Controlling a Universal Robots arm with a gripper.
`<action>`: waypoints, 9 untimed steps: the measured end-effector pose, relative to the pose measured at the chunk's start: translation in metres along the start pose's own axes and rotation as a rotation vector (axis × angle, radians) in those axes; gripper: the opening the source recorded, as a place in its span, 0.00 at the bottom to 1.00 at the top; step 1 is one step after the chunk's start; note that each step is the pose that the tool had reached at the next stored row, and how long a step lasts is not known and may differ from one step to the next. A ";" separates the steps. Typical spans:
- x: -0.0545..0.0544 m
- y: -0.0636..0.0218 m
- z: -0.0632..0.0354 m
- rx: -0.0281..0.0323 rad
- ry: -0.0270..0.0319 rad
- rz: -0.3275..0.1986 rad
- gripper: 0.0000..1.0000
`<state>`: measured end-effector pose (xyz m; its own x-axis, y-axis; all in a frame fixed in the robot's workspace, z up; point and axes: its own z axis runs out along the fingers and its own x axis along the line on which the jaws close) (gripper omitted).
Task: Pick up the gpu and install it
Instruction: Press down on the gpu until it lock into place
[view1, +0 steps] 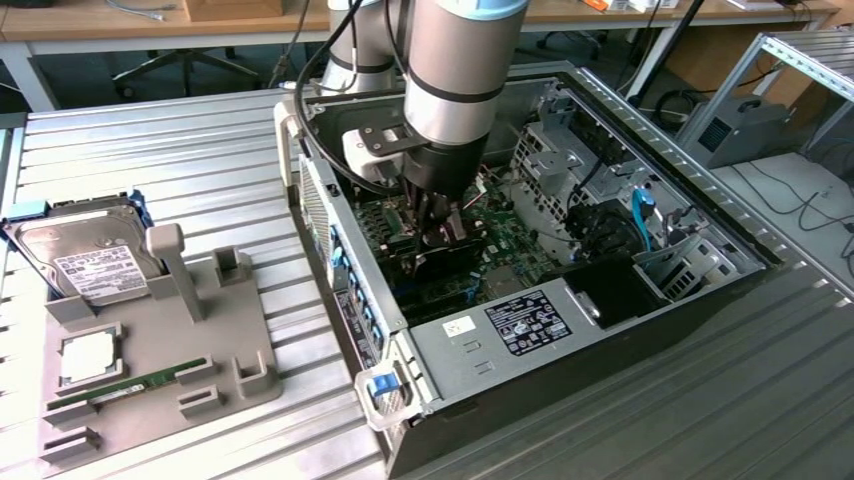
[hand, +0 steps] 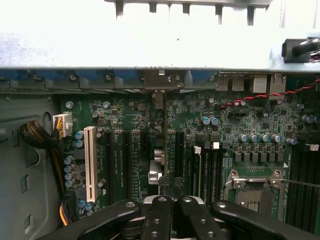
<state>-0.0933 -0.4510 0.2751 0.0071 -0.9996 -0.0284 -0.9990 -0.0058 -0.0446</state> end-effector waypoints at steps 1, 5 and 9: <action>0.000 0.0003 0.0001 0.0000 0.0000 0.000 0.11; 0.000 0.0014 0.0001 -0.0001 0.0001 0.000 0.11; 0.000 0.0025 0.0001 0.0000 0.0000 0.000 0.11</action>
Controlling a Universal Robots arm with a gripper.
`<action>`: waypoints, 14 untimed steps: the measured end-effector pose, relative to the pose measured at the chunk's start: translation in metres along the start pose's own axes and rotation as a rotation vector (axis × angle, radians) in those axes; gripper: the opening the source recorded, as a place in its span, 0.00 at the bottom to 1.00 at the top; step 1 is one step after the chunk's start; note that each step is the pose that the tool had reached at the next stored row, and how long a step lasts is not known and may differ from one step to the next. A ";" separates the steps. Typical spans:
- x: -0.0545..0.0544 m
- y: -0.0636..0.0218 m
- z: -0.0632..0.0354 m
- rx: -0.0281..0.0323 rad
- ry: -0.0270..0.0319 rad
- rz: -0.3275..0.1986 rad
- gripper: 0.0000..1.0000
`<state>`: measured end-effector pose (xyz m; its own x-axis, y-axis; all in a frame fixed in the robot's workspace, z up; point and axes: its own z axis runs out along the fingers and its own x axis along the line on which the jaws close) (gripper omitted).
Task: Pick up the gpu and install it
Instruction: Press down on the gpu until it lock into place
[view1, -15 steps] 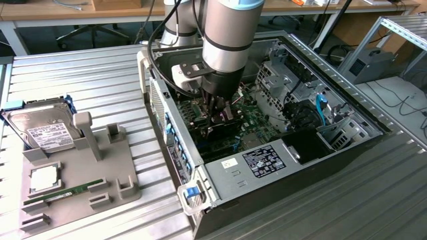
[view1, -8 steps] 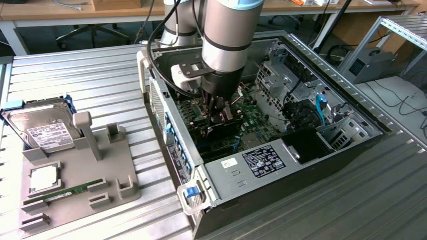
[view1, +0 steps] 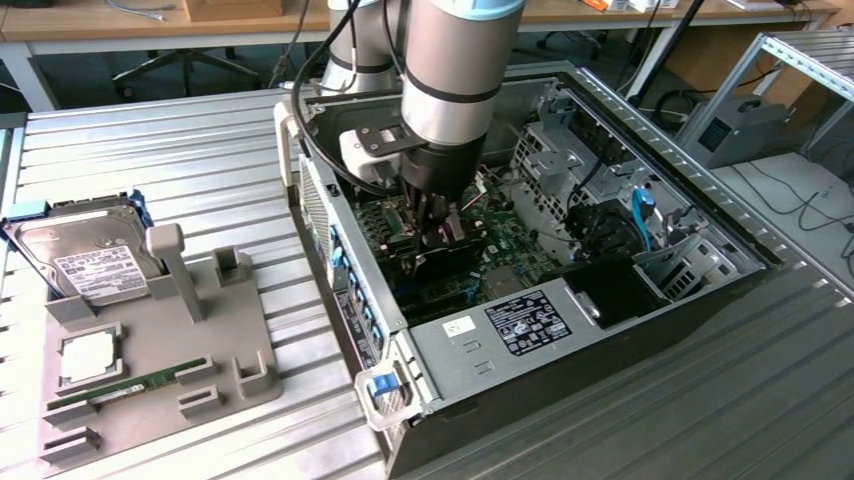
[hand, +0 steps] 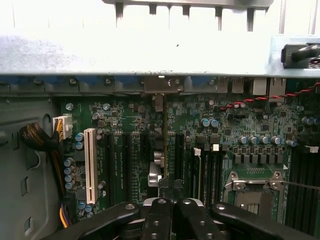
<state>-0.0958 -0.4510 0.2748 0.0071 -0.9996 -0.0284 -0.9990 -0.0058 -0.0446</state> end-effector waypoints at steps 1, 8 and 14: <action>0.000 0.0000 0.0000 0.0000 0.0000 0.000 0.11; 0.000 0.0016 0.0001 0.0000 -0.0001 0.000 0.11; 0.000 0.0017 0.0001 0.0000 0.0001 0.000 0.11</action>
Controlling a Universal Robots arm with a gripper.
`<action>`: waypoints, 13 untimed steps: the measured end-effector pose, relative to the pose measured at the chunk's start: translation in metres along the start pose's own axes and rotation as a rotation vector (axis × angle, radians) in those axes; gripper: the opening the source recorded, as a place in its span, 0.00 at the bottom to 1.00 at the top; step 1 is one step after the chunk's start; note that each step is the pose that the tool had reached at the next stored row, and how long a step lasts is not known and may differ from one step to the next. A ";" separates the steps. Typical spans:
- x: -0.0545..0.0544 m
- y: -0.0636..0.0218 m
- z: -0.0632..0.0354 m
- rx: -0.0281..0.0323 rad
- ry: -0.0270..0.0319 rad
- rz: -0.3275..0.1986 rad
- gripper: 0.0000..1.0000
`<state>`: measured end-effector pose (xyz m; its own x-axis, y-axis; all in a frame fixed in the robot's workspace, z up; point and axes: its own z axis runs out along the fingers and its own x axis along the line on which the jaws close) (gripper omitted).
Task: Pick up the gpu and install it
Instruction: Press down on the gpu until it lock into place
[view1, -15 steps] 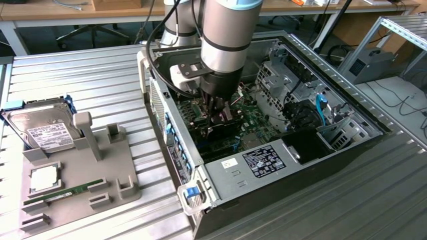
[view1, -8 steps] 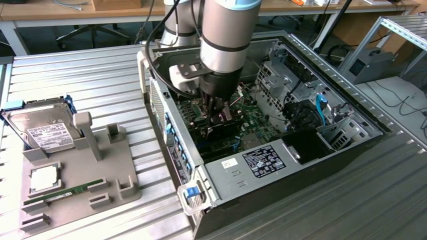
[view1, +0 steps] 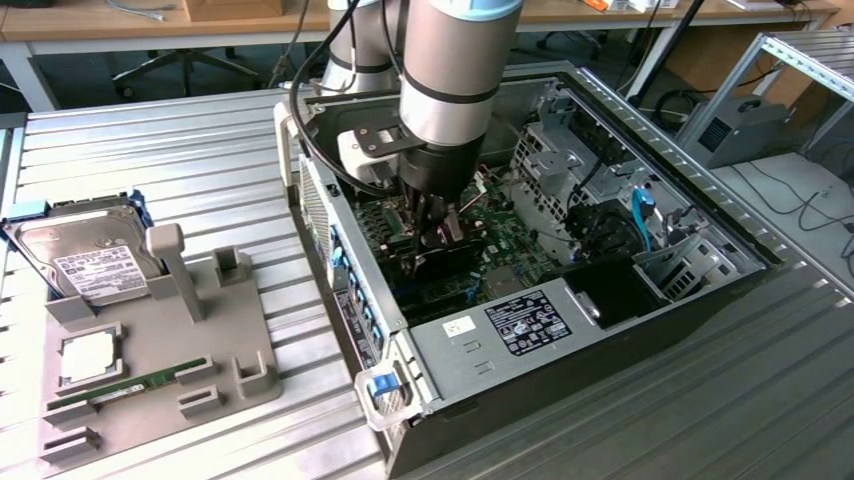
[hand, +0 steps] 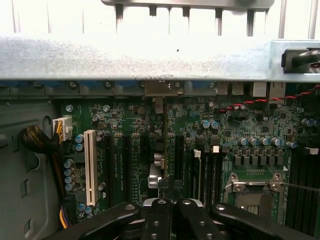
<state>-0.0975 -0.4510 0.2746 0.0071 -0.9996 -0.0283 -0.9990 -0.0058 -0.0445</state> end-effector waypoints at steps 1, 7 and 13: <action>0.000 0.0000 0.0000 0.0000 0.0000 0.000 0.11; 0.000 0.0002 0.0006 -0.0001 0.0000 0.000 0.11; 0.000 0.0004 0.0017 -0.0001 0.0001 0.000 0.11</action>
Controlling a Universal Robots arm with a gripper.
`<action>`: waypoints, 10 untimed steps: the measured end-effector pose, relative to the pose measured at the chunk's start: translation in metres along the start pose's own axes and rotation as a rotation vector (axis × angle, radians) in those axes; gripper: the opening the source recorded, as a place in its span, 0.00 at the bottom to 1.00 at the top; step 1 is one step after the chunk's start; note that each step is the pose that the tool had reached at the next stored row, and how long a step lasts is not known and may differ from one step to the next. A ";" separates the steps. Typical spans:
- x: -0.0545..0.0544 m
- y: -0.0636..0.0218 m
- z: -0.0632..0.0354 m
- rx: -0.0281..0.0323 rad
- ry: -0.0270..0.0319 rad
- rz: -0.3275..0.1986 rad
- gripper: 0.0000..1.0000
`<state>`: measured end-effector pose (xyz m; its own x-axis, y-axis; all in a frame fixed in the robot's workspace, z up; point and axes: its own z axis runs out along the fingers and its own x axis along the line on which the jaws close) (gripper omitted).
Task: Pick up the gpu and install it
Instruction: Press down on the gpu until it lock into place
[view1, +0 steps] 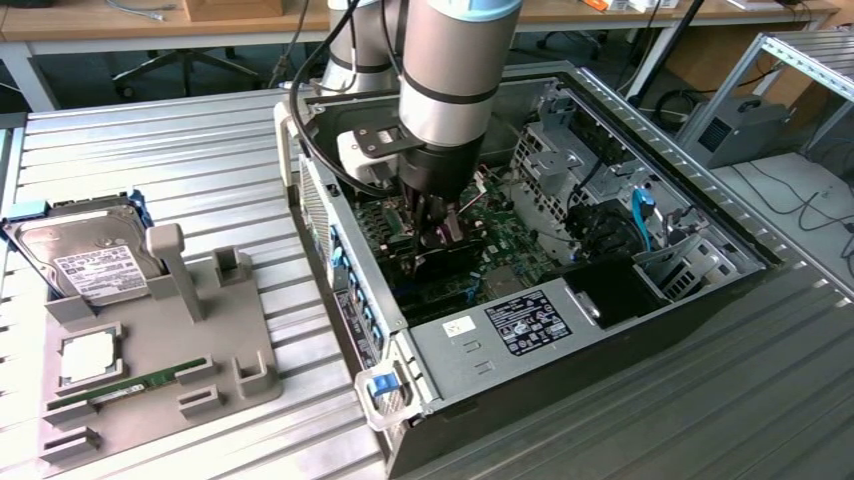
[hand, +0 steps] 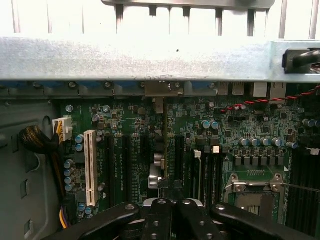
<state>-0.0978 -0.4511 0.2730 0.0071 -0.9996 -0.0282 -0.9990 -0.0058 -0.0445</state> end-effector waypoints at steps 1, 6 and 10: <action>0.000 0.0000 0.0001 0.0000 -0.0001 0.000 0.11; 0.000 0.0008 0.0020 0.0000 -0.0003 0.000 0.11; 0.000 0.0009 0.0020 0.0001 -0.0003 0.000 0.11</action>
<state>-0.0986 -0.4510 0.2709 0.0071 -0.9996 -0.0285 -0.9990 -0.0058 -0.0446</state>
